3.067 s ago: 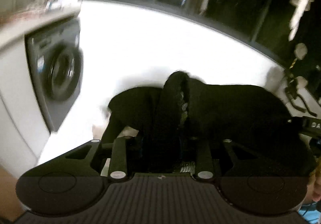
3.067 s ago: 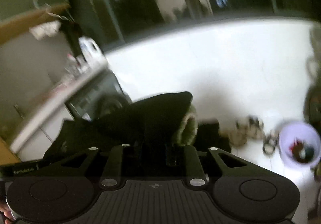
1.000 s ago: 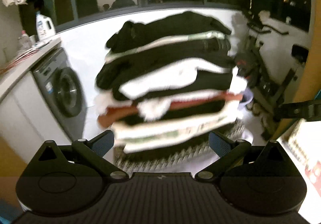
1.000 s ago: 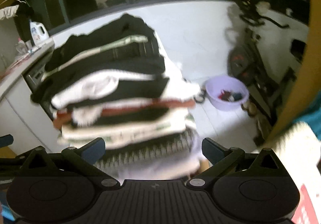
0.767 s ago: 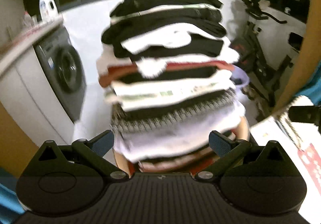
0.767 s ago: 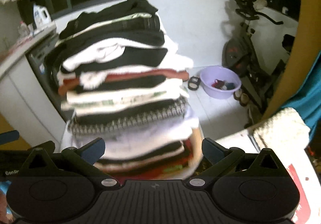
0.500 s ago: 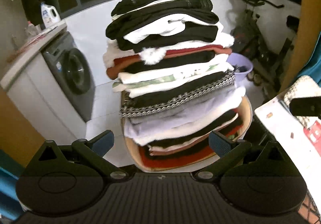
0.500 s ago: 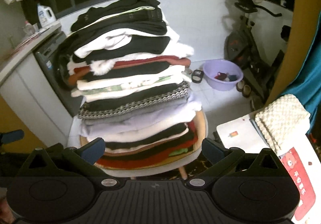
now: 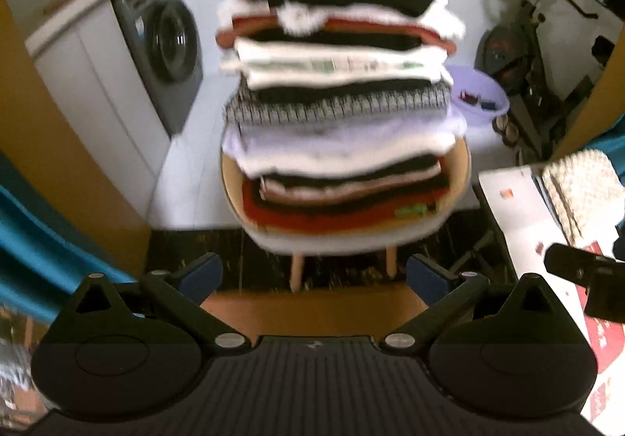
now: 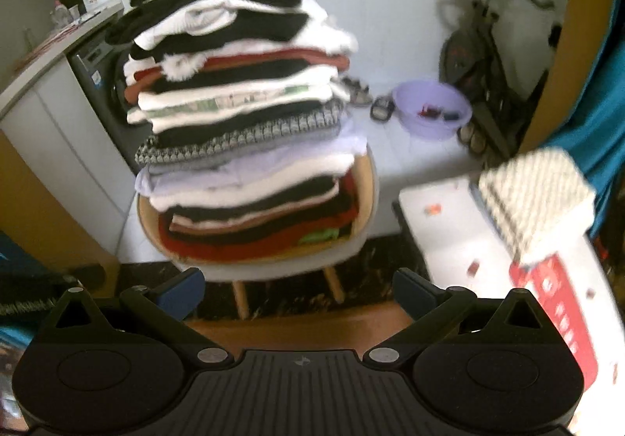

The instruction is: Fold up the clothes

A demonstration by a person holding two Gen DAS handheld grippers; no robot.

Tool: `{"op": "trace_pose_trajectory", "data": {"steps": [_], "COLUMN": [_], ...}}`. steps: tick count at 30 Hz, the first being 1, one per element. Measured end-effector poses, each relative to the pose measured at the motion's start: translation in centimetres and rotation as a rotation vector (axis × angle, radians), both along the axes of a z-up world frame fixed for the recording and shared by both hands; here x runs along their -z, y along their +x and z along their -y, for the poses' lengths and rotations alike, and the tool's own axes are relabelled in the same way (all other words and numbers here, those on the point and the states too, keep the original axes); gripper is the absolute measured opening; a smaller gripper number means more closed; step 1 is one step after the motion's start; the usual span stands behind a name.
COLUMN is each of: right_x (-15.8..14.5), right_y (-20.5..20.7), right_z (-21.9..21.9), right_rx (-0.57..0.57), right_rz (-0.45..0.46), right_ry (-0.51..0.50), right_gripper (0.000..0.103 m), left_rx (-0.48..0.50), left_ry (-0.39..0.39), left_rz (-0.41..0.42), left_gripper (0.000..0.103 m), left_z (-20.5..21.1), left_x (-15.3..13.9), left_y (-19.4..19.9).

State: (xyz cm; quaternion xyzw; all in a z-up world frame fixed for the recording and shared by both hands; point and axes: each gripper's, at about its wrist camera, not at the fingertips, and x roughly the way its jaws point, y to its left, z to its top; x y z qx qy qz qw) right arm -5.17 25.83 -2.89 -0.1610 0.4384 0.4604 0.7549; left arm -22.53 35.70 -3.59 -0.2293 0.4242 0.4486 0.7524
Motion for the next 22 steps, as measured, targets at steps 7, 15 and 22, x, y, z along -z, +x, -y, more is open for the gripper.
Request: {"op": "trace_pose_trajectory", "data": {"steps": [7,15,22], "right_x": [0.9,1.2,1.2], "right_y": [-0.4,-1.5,-2.2], "right_z": [2.5,3.8,4.4], "right_rx": [-0.024,-0.045,-0.052], "right_rz": [-0.011,0.023,0.047], "right_ry": [-0.031,-0.052,-0.068], "right_gripper": [0.102,0.102,0.102], "left_rx": [-0.004,0.001,0.002], "left_ry": [-0.033,-0.025,-0.026], "left_rz": [-0.017,-0.021,0.012], "left_gripper": [0.103,0.103,0.103], "left_z": [3.0,4.6,5.0], "left_x": [0.8,0.5,0.1], "left_y": [0.0,-0.1,-0.7]}}
